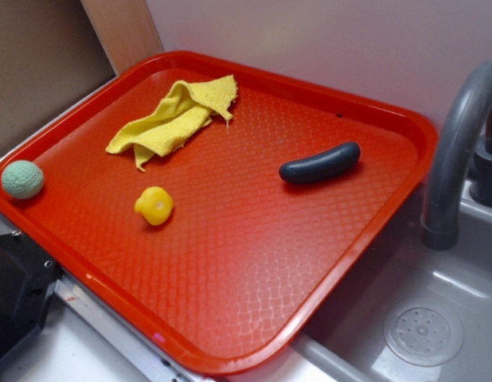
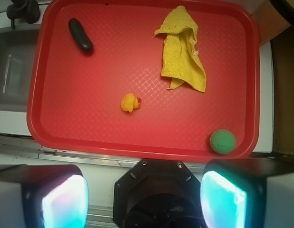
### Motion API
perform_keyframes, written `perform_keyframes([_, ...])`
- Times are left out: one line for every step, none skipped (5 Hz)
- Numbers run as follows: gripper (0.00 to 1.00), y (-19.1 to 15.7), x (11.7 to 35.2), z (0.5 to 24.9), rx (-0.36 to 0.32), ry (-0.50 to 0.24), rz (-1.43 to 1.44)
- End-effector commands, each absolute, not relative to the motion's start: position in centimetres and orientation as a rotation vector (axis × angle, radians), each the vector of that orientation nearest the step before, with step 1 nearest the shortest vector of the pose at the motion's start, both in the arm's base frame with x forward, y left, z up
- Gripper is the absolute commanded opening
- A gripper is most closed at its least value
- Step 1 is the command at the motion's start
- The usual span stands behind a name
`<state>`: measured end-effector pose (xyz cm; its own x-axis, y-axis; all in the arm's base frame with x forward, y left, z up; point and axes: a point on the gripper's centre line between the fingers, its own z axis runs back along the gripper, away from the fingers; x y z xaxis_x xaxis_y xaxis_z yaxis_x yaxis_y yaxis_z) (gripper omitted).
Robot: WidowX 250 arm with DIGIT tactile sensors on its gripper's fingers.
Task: Grab the plastic pickle.
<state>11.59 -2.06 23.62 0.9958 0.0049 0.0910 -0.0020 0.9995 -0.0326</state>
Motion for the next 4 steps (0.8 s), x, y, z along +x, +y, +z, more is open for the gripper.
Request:
perform_keyframes([1.0, -2.1, 11.6, 23.6, -0.032, -0.091, 0.003])
perform_keyframes([1.0, -1.6, 13.7, 22.3, -0.031, -0.15, -0.073])
perform_keyframes([1.0, -2.5, 16.8, 20.3, -0.002, -0.198, -0.201])
perform_keyframes([1.0, -5.2, 20.1, 18.2, 0.016, -0.255, -0.305])
